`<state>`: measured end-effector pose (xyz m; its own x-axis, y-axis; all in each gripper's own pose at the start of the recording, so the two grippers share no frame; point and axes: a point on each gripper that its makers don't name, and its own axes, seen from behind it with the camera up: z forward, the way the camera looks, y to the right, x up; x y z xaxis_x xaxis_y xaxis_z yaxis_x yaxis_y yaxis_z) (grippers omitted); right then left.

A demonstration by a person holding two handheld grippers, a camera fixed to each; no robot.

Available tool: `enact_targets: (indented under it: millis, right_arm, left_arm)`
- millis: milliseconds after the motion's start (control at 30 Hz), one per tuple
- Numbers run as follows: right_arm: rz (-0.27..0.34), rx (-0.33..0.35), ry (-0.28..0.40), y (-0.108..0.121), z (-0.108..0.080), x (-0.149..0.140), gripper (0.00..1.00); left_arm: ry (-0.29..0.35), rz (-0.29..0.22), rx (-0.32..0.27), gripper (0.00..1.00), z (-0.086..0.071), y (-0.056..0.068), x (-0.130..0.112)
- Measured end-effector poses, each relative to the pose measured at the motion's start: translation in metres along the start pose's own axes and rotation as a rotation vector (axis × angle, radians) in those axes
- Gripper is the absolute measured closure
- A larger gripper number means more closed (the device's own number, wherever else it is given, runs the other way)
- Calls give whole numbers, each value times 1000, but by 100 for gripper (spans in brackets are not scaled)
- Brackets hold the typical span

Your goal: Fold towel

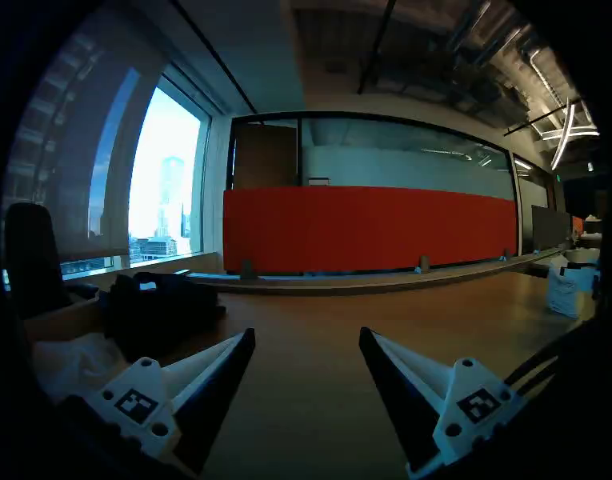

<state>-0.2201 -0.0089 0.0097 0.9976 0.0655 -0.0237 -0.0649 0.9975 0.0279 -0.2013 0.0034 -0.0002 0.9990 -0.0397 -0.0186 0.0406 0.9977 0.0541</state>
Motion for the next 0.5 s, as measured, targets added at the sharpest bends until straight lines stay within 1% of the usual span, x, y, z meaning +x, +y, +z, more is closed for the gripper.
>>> enact_targets:
  millis: [500]
  right_arm:
    - [0,0,0,-1,-1,0,0]
  left_arm:
    - [-1,-1,0,3,-1,-2,3]
